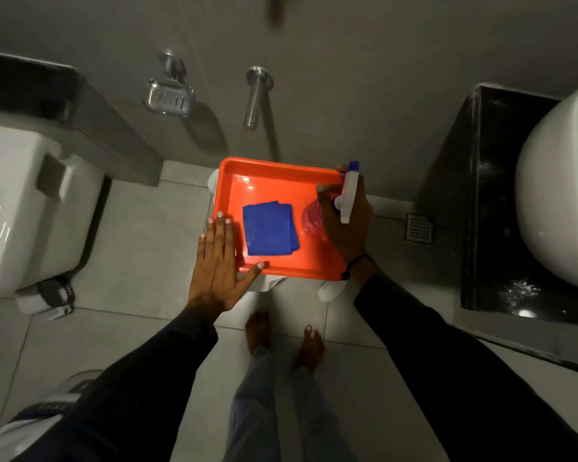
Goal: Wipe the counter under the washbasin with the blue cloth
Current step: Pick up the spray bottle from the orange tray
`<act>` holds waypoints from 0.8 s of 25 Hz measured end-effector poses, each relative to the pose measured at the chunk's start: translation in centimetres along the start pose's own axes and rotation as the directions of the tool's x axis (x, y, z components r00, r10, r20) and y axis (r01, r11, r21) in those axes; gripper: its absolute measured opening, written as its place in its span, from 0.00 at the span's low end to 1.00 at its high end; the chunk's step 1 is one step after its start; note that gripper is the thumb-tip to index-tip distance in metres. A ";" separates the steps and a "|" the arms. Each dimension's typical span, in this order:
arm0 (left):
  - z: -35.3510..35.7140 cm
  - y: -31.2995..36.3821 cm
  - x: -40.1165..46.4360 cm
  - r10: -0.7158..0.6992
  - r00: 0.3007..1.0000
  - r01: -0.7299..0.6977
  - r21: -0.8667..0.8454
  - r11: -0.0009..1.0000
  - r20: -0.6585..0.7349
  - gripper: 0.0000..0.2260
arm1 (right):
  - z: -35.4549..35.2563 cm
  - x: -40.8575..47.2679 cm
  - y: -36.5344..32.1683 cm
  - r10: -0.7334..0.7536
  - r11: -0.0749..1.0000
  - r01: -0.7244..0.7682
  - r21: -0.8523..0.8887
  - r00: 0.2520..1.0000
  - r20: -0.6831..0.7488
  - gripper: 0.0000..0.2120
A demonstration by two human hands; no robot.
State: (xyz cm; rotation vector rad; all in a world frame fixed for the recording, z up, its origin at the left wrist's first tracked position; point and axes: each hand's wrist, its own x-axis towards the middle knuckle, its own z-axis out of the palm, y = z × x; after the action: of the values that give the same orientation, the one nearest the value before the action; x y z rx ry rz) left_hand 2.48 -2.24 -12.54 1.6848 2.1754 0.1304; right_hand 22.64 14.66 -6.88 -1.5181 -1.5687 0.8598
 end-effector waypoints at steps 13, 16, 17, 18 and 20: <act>-0.8 1.8 -0.8 -0.192 0.980 0.186 0.091 0.978 0.059 0.58 | 0.3 3.1 -4.3 0.097 0.990 -0.099 -0.100 0.995 -0.026 0.23; -1.1 1.9 -1.1 -0.202 0.977 0.199 0.052 0.979 0.061 0.60 | -0.4 1.9 -5.9 0.159 0.983 -0.139 -0.118 0.971 0.180 0.27; -1.1 1.7 -1.1 -0.192 0.980 0.190 0.051 0.981 0.058 0.62 | -0.4 1.4 -6.0 0.201 0.976 -0.174 -0.127 0.951 0.236 0.29; -1.1 1.6 -1.1 -0.182 0.981 0.178 0.063 0.982 0.065 0.64 | -0.2 0.9 -5.9 0.251 0.966 -0.218 -0.140 0.925 0.286 0.29; -1.0 1.3 -1.1 -0.167 0.981 0.159 0.089 0.983 0.098 0.67 | 0.1 0.0 -5.4 0.365 0.929 -0.307 -0.204 0.850 0.381 0.28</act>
State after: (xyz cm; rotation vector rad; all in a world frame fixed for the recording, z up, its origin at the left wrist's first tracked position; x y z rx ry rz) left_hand 3.53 -2.81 -10.95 1.5101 2.2549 -0.0908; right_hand 19.97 14.30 -2.19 -1.8335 -1.7072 1.3737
